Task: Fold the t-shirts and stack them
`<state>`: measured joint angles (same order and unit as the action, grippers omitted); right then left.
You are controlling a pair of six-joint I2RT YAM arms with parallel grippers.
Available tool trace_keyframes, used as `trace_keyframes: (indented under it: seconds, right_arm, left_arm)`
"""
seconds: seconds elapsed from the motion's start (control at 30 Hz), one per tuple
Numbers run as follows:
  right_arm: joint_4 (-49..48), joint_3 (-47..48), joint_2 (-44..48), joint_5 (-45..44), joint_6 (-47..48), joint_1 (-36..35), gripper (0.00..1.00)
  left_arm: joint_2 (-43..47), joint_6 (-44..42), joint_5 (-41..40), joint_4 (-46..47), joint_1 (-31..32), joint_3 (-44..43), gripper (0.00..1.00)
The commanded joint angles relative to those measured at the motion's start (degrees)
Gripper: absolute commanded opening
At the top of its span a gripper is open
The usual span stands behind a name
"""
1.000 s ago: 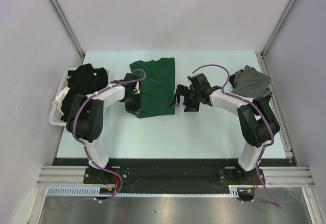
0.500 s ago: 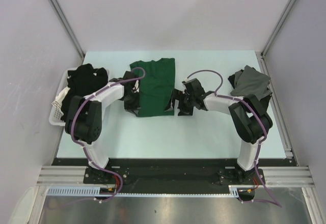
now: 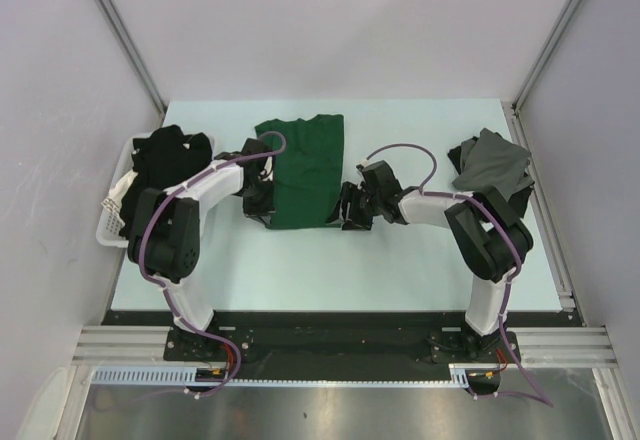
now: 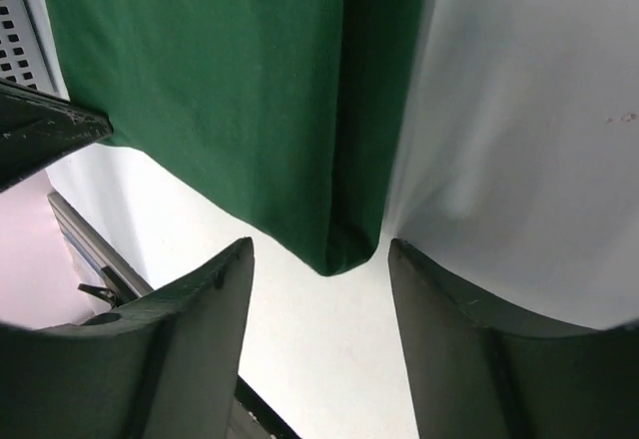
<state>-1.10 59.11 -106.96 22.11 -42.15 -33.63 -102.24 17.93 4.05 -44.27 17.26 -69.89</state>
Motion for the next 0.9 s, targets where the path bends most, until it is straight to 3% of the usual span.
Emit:
trace_keyframes:
  seconds: [0.0,0.4,0.7,0.83,0.87]
  right_arm:
    - [-0.30,-0.23,-0.27,-0.84,0.49,-0.04,0.58]
    - [-2.23,-0.23,-2.03,-0.22,-0.13,0.05,0.45]
    - [-5.04,-0.23,-4.66,0.56,0.67,0.93,0.42]
    - [-6.19,-0.23,-5.02,1.53,0.23,1.46,0.32]
    - [-6.28,-0.23,-4.93,1.97,0.23,1.81,0.25]
  left_arm:
    - [2.31,-1.06,-0.45,-1.17,0.23,-1.74,0.00]
    - [1.95,-0.97,-0.10,-0.99,0.32,-1.74,0.00]
    - [1.87,-0.97,-0.63,-1.78,0.76,-2.09,0.00]
    - [2.13,-0.97,-1.06,-2.05,0.85,-2.18,0.00]
    - [2.22,-0.88,-0.98,-2.22,0.85,-2.18,0.00]
